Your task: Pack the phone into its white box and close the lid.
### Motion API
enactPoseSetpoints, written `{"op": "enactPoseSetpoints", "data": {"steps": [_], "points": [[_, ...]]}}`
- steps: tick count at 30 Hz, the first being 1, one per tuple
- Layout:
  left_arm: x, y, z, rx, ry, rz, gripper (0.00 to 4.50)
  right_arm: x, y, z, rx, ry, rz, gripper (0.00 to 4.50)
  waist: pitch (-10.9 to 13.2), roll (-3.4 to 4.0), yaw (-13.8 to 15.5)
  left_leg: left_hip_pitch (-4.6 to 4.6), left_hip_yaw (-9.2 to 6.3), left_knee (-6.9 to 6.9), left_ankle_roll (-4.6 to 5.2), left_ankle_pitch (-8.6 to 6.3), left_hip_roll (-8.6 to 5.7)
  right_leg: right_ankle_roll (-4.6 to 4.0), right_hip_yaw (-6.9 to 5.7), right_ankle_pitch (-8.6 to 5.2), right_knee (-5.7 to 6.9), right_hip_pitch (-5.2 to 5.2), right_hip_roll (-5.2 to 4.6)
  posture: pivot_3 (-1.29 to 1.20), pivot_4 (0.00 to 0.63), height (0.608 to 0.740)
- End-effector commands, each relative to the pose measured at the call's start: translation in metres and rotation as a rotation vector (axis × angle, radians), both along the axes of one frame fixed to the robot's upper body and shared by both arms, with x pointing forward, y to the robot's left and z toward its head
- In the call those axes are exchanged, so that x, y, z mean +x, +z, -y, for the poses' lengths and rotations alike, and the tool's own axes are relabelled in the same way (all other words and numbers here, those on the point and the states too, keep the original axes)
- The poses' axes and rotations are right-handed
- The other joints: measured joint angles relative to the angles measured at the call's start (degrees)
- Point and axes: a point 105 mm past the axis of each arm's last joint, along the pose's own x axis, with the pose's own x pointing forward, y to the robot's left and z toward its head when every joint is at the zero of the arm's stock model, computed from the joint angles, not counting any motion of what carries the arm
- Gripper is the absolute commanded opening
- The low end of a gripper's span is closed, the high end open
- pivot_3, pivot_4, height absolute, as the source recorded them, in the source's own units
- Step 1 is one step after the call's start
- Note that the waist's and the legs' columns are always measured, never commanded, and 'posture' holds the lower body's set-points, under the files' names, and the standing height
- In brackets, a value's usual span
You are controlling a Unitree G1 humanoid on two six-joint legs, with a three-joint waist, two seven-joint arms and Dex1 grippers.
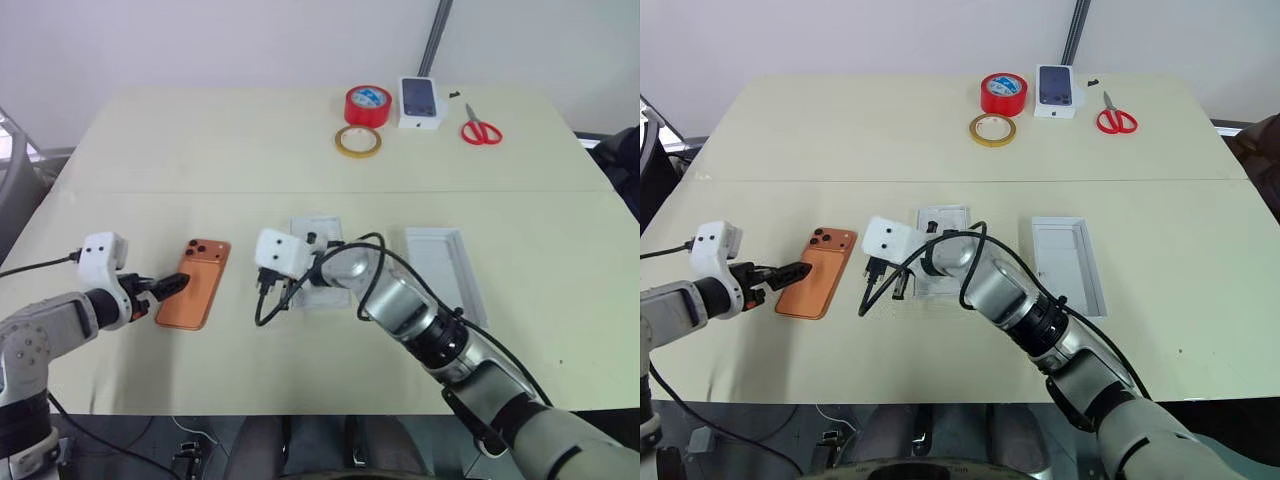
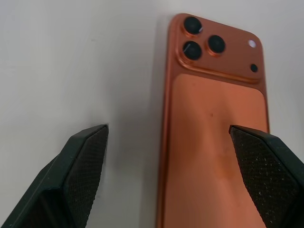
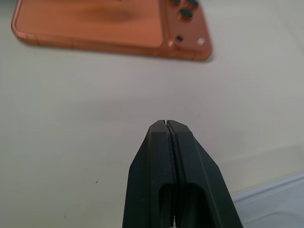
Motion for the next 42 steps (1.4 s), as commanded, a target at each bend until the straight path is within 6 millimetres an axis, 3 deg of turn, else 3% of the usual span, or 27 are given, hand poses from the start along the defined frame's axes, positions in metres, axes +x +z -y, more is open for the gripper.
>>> {"op": "enactPoseSetpoints", "data": {"steps": [1, 9, 16, 24, 34, 42], "points": [[-0.008, -0.016, 0.027, -0.079, -0.086, -0.083, 4.28, -0.006, 0.009, -0.007, 0.019, 0.041, 0.018, 0.01, -0.04, 0.04, 0.15, 0.01, 0.00, 0.00, -0.01, 0.00, 0.00, 0.00, 0.00, 0.00, 0.00, 0.01, 0.00, 0.00, 0.150, 0.740], [-0.011, -0.014, 0.080, -0.172, -0.236, -0.097, 4.28, -0.004, 0.000, -0.001, -0.012, 0.028, 0.004, 0.01, -0.13, 0.04, 0.57, 0.05, -0.01, 0.02, 0.00, 0.00, -0.10, 0.00, -0.03, 0.00, -0.02, 0.12, -0.07, 0.00, 0.150, 0.740], [-0.015, -0.006, 0.103, -0.198, -0.330, -0.078, 4.28, -0.003, -0.004, 0.003, -0.051, 0.034, 0.022, 0.01, -0.14, 0.01, 0.36, 0.05, -0.04, 0.02, -0.29, 0.17, -0.11, 0.01, -0.06, 0.00, -0.02, 0.14, -0.06, 0.00, 0.150, 0.740], [-0.014, -0.007, 0.103, -0.201, -0.303, -0.073, 4.28, -0.006, -0.011, 0.004, -0.084, 0.051, 0.023, 0.01, -0.16, 0.01, 0.33, 0.08, -0.04, 0.02, -0.30, 0.17, -0.10, 0.01, -0.06, 0.00, -0.03, 0.16, -0.06, 0.00, 0.150, 0.740], [-0.015, 0.007, 0.113, -0.314, -0.333, -0.018, 4.28, -0.009, -0.015, 0.003, -0.091, 0.062, 0.014, 0.01, -0.17, -0.01, 0.32, 0.11, -0.06, 0.02, -0.30, 0.17, -0.10, 0.01, -0.06, 0.00, -0.03, 0.20, -0.05, 0.00, 0.150, 0.740], [-0.015, 0.011, 0.105, -0.366, -0.311, -0.019, 4.28, -0.009, -0.016, 0.005, -0.094, 0.061, 0.011, 0.01, -0.18, -0.04, 0.28, 0.11, -0.07, 0.02, -0.30, 0.17, -0.10, 0.01, -0.06, 0.00, -0.03, 0.20, -0.05, 0.00, 0.150, 0.740]]}}
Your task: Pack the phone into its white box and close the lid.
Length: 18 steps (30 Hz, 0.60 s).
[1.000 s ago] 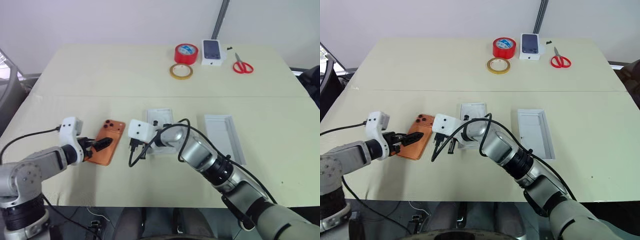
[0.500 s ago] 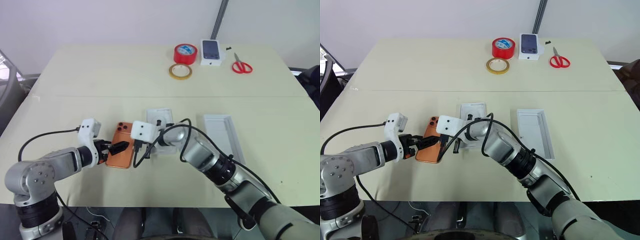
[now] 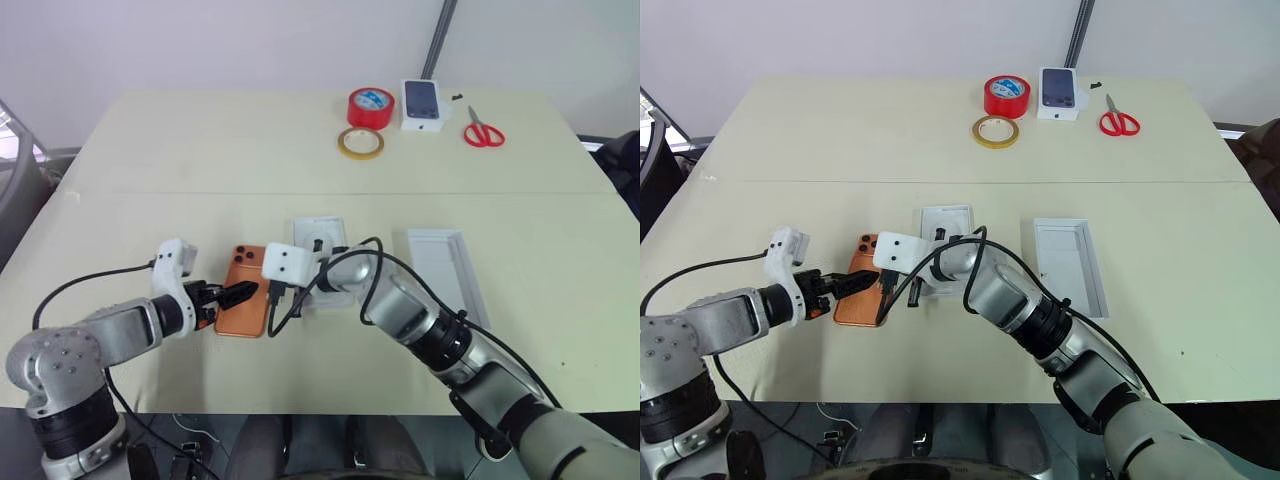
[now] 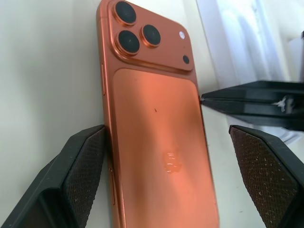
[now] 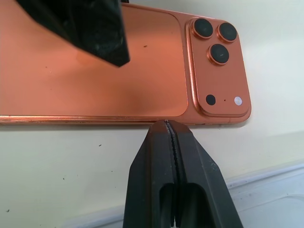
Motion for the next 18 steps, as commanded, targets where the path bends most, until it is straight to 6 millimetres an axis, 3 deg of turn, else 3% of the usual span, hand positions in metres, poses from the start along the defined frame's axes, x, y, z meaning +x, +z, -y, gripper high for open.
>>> {"op": "enactPoseSetpoints", "data": {"steps": [1, 16, 18], "points": [[-0.007, 0.011, 0.018, -0.074, -0.122, 0.029, 4.28, -0.009, -0.004, -0.007, 0.002, 0.037, -0.016, 0.01, -0.02, -0.04, -0.13, 0.00, 0.00, 0.00, 0.00, 0.00, 0.00, 0.00, 0.00, 0.00, 0.00, 0.00, 0.00, 0.00, 0.150, 0.740], [-0.003, 0.015, 0.001, -0.127, -0.042, -0.006, 4.28, -0.008, -0.004, -0.006, 0.005, 0.024, -0.017, 0.01, -0.01, -0.05, -0.26, -0.02, -0.01, -0.04, -0.03, 0.02, 0.04, 0.00, 0.01, 0.00, -0.02, -0.06, 0.03, 0.00, 0.150, 0.740], [-0.004, 0.015, 0.001, -0.133, -0.037, -0.015, 3.74, -0.007, -0.003, -0.006, 0.004, 0.023, -0.011, 0.00, -0.01, -0.05, -0.27, -0.02, 0.00, -0.04, -0.03, 0.02, 0.04, 0.00, 0.01, 0.00, -0.03, -0.06, 0.02, 0.00, 0.150, 0.740]]}}
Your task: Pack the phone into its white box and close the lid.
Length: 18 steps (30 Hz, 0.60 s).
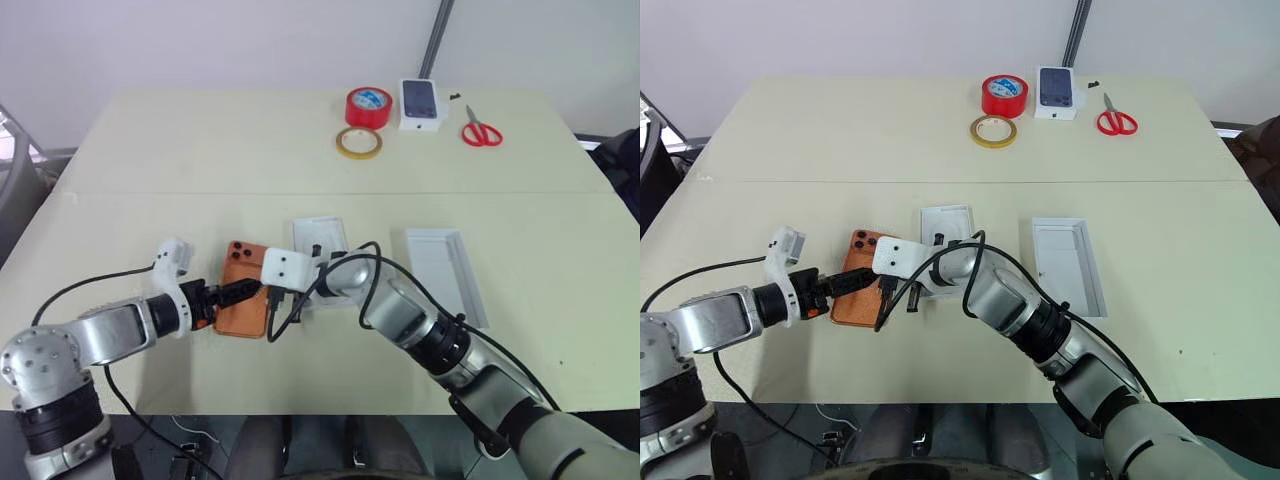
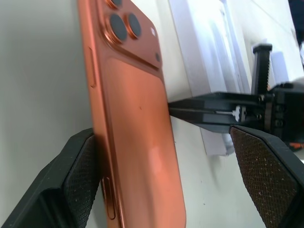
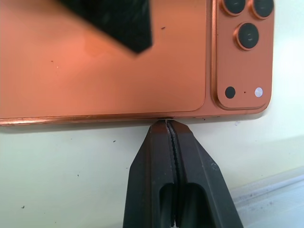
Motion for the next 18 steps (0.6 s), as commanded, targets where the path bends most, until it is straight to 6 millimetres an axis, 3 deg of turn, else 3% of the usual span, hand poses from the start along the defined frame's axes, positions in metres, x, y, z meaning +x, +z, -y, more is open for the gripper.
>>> {"op": "enactPoseSetpoints", "data": {"steps": [1, 5, 16, 18], "points": [[-0.002, 0.007, 0.004, -0.032, -0.014, 0.017, 3.43, -0.003, 0.003, -0.005, 0.006, 0.016, 0.012, 0.00, 0.00, 0.00, 0.00, 0.00, 0.00, 0.00, 0.00, 0.00, 0.00, 0.00, 0.00, 0.00, 0.00, 0.00, 0.00, 0.00, 0.150, 0.740], [-0.005, 0.006, 0.003, -0.060, -0.002, -0.007, 1.44, -0.003, 0.006, -0.005, 0.010, 0.017, 0.017, 0.00, 0.00, 0.00, 0.04, 0.00, -0.01, -0.01, 0.00, 0.00, 0.00, 0.00, 0.00, 0.00, -0.01, -0.01, -0.01, 0.00, 0.150, 0.740], [-0.010, 0.002, 0.001, -0.101, 0.036, -0.079, 1.44, -0.005, 0.041, 0.013, 0.070, 0.009, 0.053, 0.00, 0.03, 0.02, 0.07, -0.05, -0.01, -0.05, 0.01, 0.00, 0.00, -0.01, 0.01, 0.00, -0.07, -0.05, -0.04, 0.00, 0.150, 0.740], [-0.010, 0.001, 0.000, -0.107, 0.046, -0.088, 0.90, -0.006, 0.049, 0.018, 0.099, 0.004, 0.049, 0.00, 0.04, 0.03, 0.04, -0.04, -0.01, -0.08, 0.01, 0.00, 0.00, -0.01, 0.01, -0.01, -0.07, -0.05, -0.04, 0.00, 0.150, 0.740]]}}
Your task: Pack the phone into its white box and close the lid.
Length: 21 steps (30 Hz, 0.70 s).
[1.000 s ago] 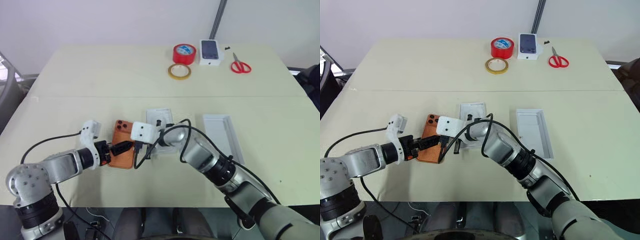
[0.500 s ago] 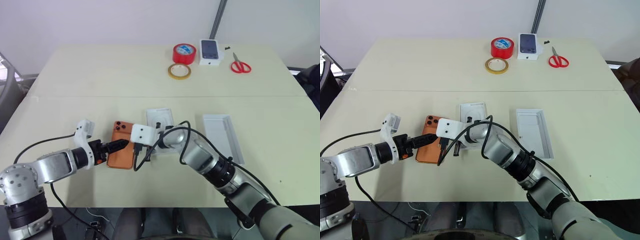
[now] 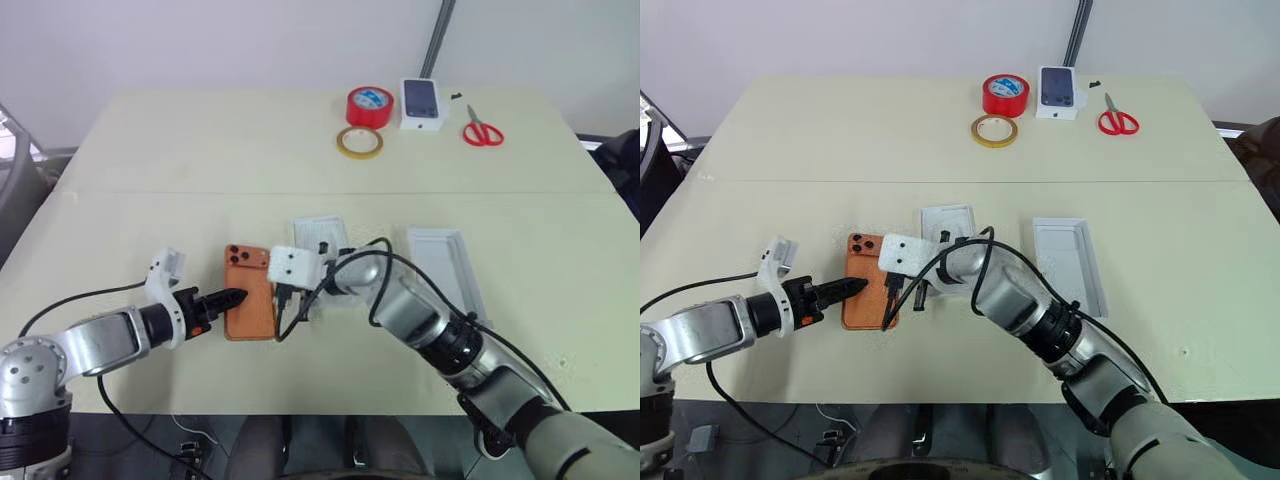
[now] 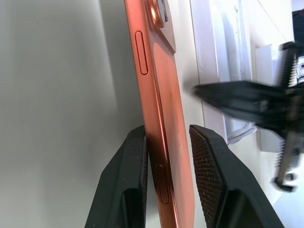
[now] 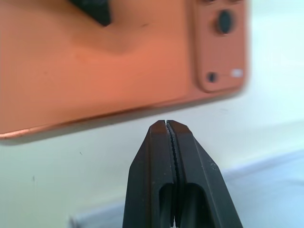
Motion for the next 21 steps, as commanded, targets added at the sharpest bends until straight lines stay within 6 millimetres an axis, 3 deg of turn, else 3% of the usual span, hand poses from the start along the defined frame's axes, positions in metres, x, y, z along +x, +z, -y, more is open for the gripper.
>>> {"op": "enactPoseSetpoints", "data": {"steps": [1, 2, 3, 8, 13, 17, 21], "points": [[0.000, 0.008, 0.002, -0.036, 0.004, 0.015, 0.56, -0.007, 0.032, 0.002, 0.095, 0.025, 0.028, 0.00, 0.01, 0.01, 0.00, -0.01, 0.00, -0.01, 0.00, 0.00, 0.00, 0.00, 0.00, 0.00, 0.00, -0.02, 0.00, 0.00, 0.150, 0.740], [0.001, 0.008, 0.001, -0.044, 0.011, 0.015, 0.09, -0.008, 0.036, 0.005, 0.111, 0.025, 0.025, 0.00, 0.00, -0.01, 0.00, 0.00, 0.00, -0.03, 0.00, 0.00, 0.00, 0.00, 0.00, 0.00, 0.00, -0.01, 0.00, 0.00, 0.150, 0.740], [0.001, 0.010, 0.001, -0.052, 0.017, 0.016, 0.04, -0.009, 0.041, 0.008, 0.128, 0.019, 0.025, 0.00, 0.01, 0.01, -0.01, 0.00, 0.00, -0.03, 0.00, 0.00, 0.02, -0.01, 0.00, 0.00, -0.01, 0.00, 0.00, 0.00, 0.150, 0.740], [0.005, 0.019, -0.004, -0.123, 0.059, 0.039, 0.04, -0.008, 0.057, 0.027, 0.202, 0.008, 0.068, 0.00, 0.02, 0.03, -0.07, 0.01, 0.01, -0.08, 0.02, -0.01, 0.02, -0.02, 0.01, -0.01, -0.03, -0.01, 0.00, 0.00, 0.150, 0.740], [0.019, 0.041, -0.006, -0.249, 0.134, 0.150, 0.04, -0.006, 0.060, 0.070, 0.304, -0.013, 0.093, 0.00, 0.07, -0.03, 0.39, -0.01, 0.01, -0.06, 0.10, -0.05, 0.00, -0.03, -0.01, -0.02, -0.11, 0.06, -0.02, 0.00, 0.150, 0.740], [0.029, 0.051, 0.015, -0.311, 0.125, 0.182, 0.04, -0.005, 0.055, 0.113, 0.381, -0.106, -0.061, 0.00, 0.09, -0.05, 0.38, 0.00, 0.01, 0.03, 0.35, -0.19, -0.01, -0.03, -0.05, -0.01, -0.14, 0.18, -0.03, 0.00, 0.150, 0.740], [0.038, 0.052, 0.044, -0.382, 0.111, 0.150, 0.04, -0.004, 0.054, 0.146, 0.378, -0.192, -0.056, 0.00, 0.09, -0.04, 0.30, 0.02, 0.01, 0.07, 0.39, -0.20, 0.00, -0.02, -0.06, -0.01, -0.17, 0.24, -0.02, 0.00, 0.150, 0.740]]}}
